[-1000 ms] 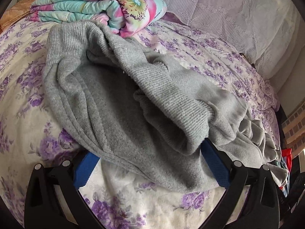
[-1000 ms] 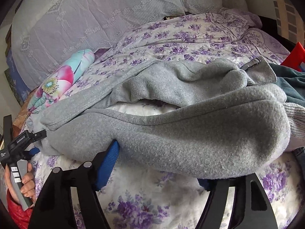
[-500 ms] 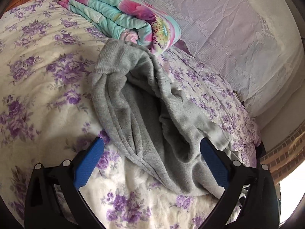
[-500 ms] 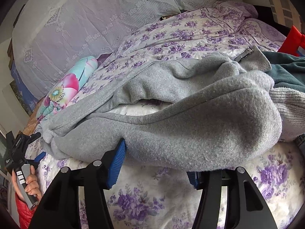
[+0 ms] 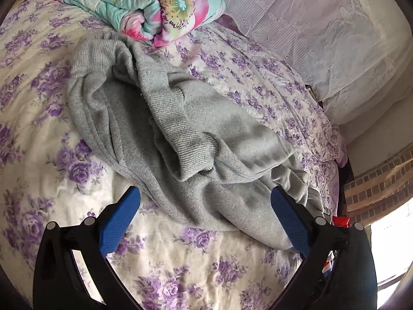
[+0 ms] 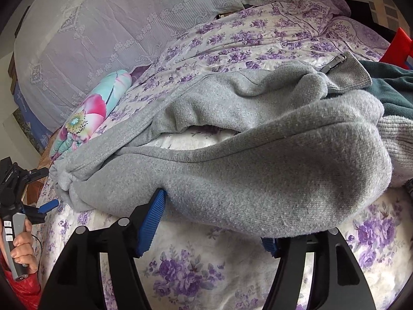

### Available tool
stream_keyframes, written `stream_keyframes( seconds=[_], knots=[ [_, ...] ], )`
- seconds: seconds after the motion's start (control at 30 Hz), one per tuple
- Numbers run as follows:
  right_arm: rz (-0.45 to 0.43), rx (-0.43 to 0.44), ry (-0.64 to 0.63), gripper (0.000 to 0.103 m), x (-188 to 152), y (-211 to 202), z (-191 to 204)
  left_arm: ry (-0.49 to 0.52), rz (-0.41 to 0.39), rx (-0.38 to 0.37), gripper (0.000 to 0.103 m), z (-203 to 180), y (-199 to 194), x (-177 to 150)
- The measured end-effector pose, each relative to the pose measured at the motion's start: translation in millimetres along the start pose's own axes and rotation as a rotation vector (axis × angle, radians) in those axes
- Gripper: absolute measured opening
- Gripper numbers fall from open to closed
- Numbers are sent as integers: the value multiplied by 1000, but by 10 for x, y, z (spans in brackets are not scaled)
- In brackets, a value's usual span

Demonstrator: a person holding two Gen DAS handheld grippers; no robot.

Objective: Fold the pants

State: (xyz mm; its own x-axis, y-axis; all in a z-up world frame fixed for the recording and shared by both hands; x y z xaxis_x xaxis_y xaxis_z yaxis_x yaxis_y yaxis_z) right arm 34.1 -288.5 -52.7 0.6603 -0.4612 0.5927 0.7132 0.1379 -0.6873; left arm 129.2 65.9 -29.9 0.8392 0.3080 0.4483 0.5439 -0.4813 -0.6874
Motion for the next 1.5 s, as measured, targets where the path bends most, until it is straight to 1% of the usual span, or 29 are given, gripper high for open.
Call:
stream_keyframes(
  seconds=[0.1,0.13,0.23,0.3,0.33,0.37,0.4,0.47,0.5,0.53,0.63,0.7,0.77,0.83,0.9,0.93,1.03,1.07,1.1,1.13,1.17,1.2,1.23,1.27,1.3,1.33,1.37,1.4,1.5],
  knots=[
    [19,10,0,70,-20,34,18,-9,25,-45,98,-94,47,51],
    [21,11,-2,70,-25,34,22,-10,36,-45,98,-115,121,84],
    [3,6,-2,70,-16,3,11,-46,50,7,98,-42,357,155],
    [1,8,2,70,-12,-4,1,-97,58,16,92,64,466,162],
    [2,9,1,70,-14,0,5,-119,68,5,73,100,503,154],
    [3,8,-3,70,-15,4,9,-129,81,-2,57,113,533,147],
    [3,9,-8,70,-16,3,17,-123,79,9,57,110,529,153],
    [-2,8,-13,70,-13,-8,25,-92,50,34,43,56,442,184],
    [-2,10,-12,70,-11,-11,23,-62,36,51,41,7,378,206],
    [-1,12,-11,70,-11,-12,19,-33,19,68,36,-41,303,230],
    [6,10,-9,70,-17,-1,14,64,-40,120,34,-188,124,345],
    [8,11,-11,70,-19,1,18,113,-29,148,34,-232,173,447],
    [9,12,-10,70,-22,-1,16,84,16,162,34,-152,295,493],
    [11,13,-5,70,-22,5,13,10,59,108,34,-37,384,469],
    [14,14,-5,70,-26,14,14,-21,39,84,25,18,372,470],
    [14,12,-8,70,-28,13,18,-16,34,82,20,8,365,494],
    [12,9,-13,70,-32,12,28,30,13,90,14,-131,322,613],
    [11,8,-13,70,-32,14,25,48,-10,96,13,-213,280,757],
    [10,5,-14,70,-33,17,22,64,-49,103,12,-293,218,948],
    [9,0,-17,70,-33,24,24,75,-121,122,12,-366,120,1229],
    [8,-6,-22,70,-35,30,28,95,-206,167,15,-398,33,1529],
    [6,-12,-27,70,-37,30,31,113,-296,256,20,-356,-36,1836],
    [1,-15,-31,70,-37,24,33,87,-335,384,32,-216,-59,2052],
    [-3,-15,-32,70,-33,15,29,5,-282,495,48,9,-24,2126],
    [-7,-14,-31,70,-29,6,23,-71,-204,490,49,169,32,2071],
    [-8,-13,-27,70,-24,5,15,-96,-148,374,50,242,82,1961],
    [-4,-10,-24,70,-25,9,7,-79,-103,250,54,264,113,1812],
    [0,-8,-24,70,-29,16,3,-56,-68,201,55,302,104,1641],
    [-1,-12,-35,70,-38,10,17,-8,-45,218,58,559,-75,1141]
  ],
)
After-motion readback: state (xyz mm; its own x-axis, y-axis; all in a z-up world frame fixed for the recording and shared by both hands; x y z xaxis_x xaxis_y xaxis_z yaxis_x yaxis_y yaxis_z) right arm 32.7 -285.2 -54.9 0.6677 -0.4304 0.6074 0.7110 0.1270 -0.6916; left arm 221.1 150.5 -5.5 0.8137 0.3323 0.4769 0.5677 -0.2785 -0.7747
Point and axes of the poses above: each gripper's, at about its wrist camera, not at the fingertips, and y roughly the way its jaws point, z to its left, x to its top, the point moved 6 cm from there along y, roughly the way its jaws point, and after that the axes turned 3 degrees about y, right-handed, at the moved point
